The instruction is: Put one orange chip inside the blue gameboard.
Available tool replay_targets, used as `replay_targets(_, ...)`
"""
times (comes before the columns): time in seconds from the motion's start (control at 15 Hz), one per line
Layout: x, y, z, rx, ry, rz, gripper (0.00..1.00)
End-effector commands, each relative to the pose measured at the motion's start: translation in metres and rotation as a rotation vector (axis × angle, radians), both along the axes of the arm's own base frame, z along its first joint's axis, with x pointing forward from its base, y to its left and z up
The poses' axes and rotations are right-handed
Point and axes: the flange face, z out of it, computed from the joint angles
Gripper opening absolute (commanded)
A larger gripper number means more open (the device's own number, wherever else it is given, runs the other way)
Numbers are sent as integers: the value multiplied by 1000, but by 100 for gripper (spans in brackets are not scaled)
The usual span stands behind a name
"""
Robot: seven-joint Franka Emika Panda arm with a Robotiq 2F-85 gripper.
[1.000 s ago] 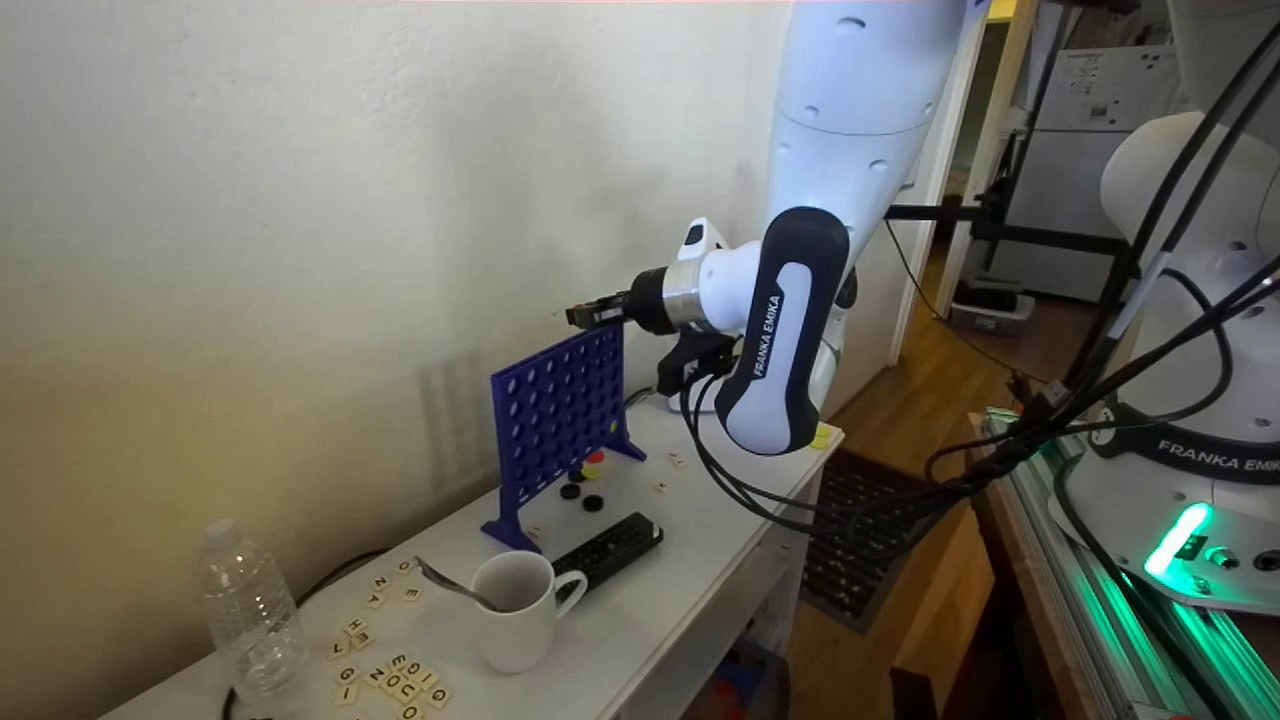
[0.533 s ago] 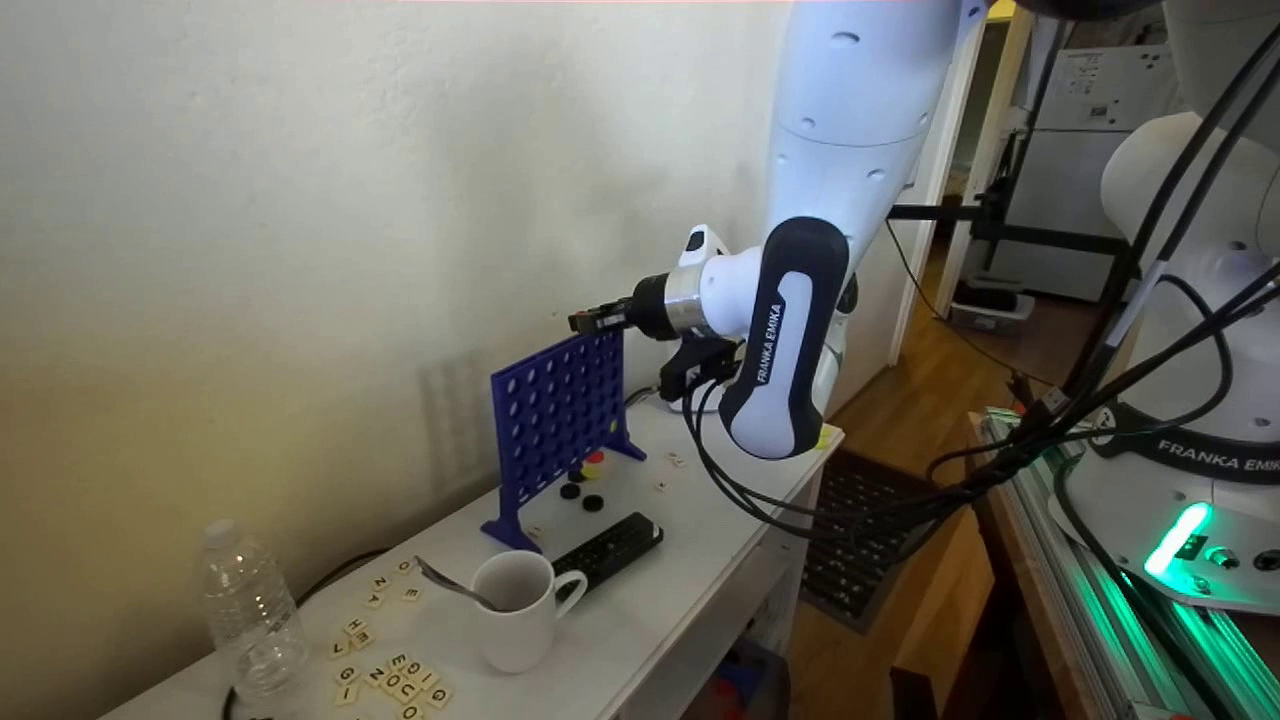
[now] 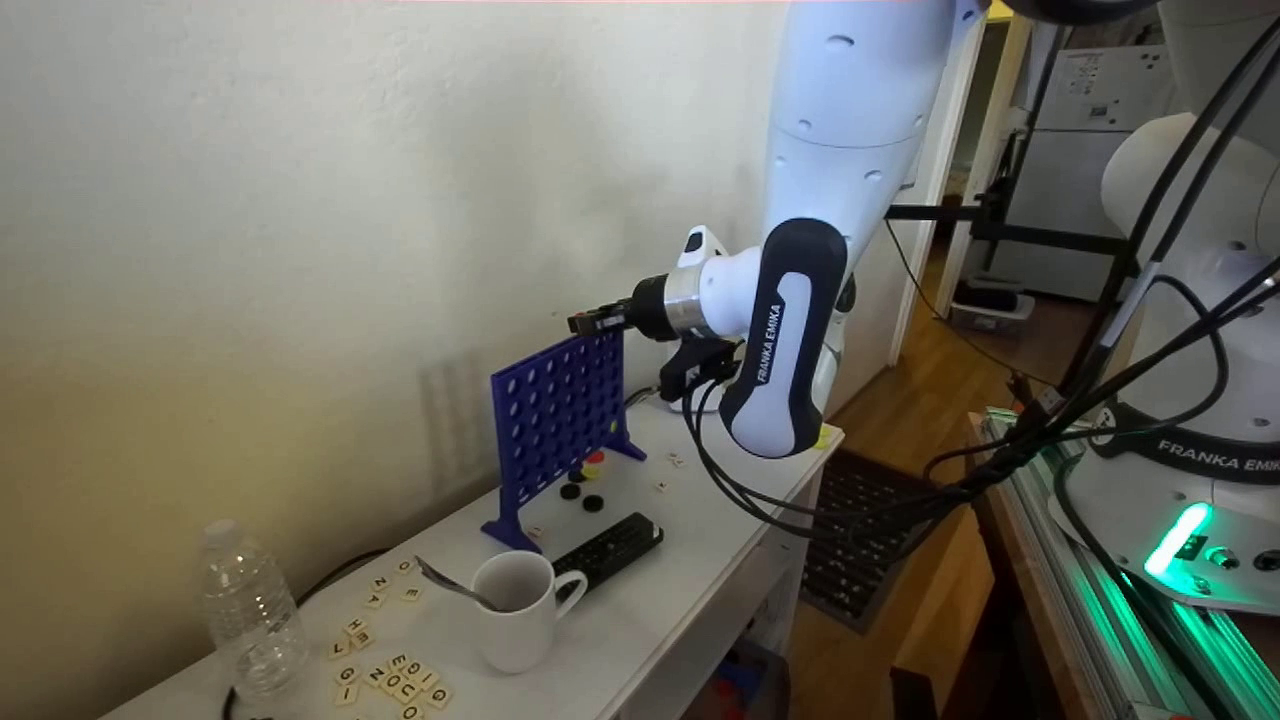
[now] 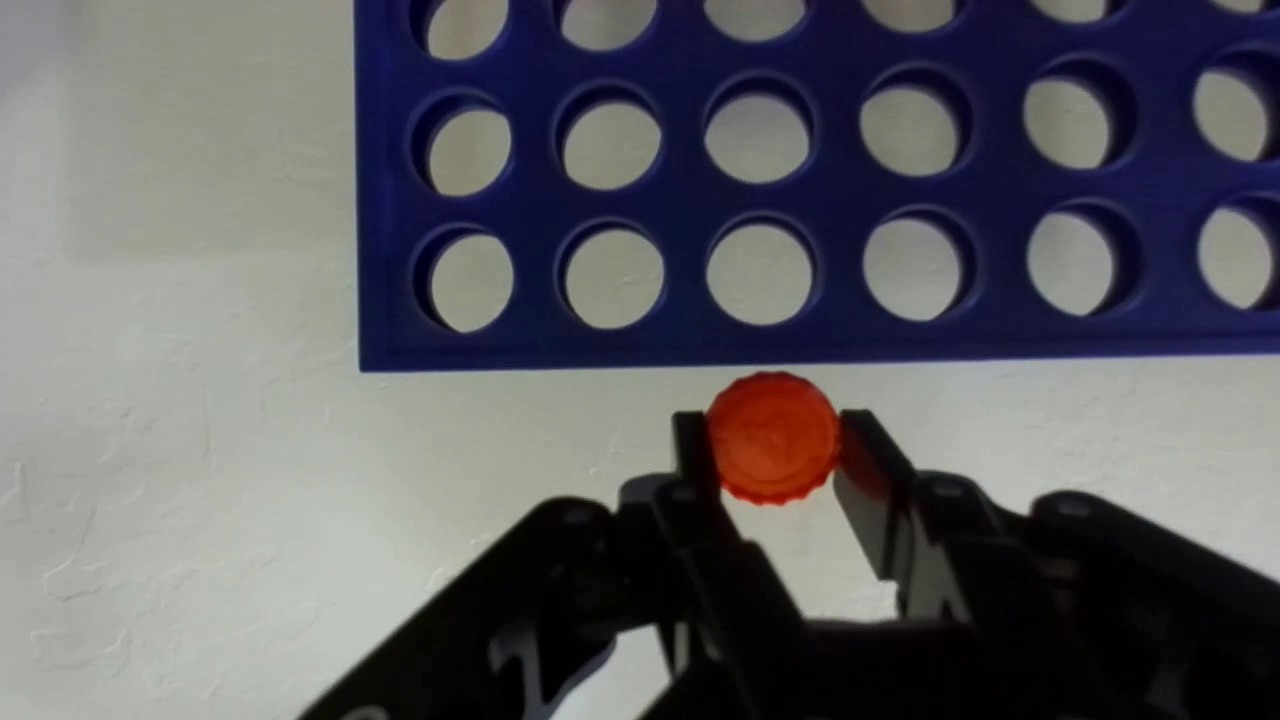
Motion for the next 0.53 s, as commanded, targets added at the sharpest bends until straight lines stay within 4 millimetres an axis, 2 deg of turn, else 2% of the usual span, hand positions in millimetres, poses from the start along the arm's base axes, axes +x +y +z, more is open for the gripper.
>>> replay_targets(0.0,6,-4,-3,12,-12,22,11)
replay_targets(0.47,10,-7,-6,16,3,49,11)
